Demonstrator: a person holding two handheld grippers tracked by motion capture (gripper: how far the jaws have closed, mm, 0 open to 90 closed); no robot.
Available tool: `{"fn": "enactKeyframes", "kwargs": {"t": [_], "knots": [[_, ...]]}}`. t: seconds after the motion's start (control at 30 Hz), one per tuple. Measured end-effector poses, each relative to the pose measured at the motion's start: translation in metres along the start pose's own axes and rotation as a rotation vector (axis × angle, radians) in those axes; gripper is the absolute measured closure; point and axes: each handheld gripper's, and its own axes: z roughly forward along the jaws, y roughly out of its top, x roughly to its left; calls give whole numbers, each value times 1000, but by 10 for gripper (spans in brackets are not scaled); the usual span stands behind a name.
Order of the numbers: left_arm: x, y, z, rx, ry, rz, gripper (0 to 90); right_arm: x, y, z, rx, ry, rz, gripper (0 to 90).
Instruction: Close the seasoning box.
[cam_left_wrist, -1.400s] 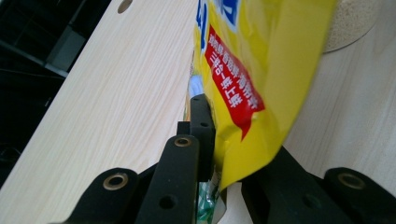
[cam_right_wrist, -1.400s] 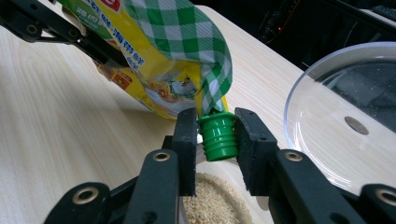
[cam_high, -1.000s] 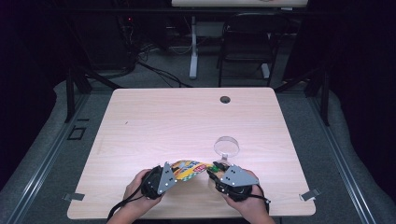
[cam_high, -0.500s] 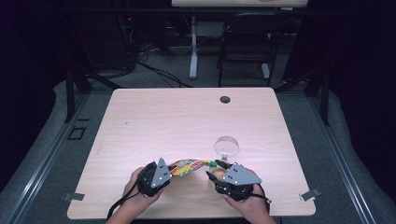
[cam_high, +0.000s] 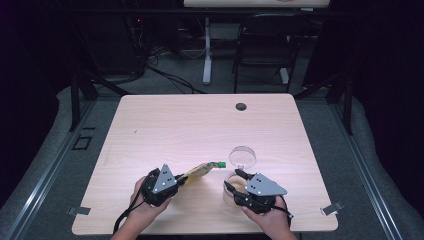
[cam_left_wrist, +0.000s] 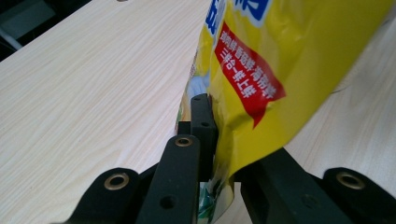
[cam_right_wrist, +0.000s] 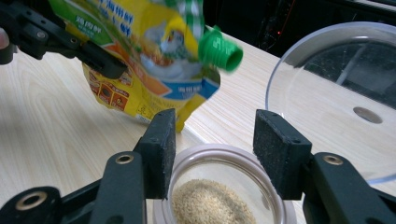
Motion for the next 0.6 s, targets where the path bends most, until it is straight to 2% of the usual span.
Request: {"fn": "enactKeyframes", "kwargs": {"t": [0.17, 0.3, 0.43, 0.6], "knots": [[13, -8, -2, -32, -34, -108, 870, -2, 0, -1, -12, -2, 23, 491], [23, -15, -3, -45, -35, -183, 870, -2, 0, 0, -13, -4, 26, 492], [27, -20, -4, -44, -30, -201, 862, -3, -1, 2, -3, -2, 25, 492], [32, -26, -6, -57, -43, -254, 834, -5, 0, 3, 0, 1, 32, 492]]}}
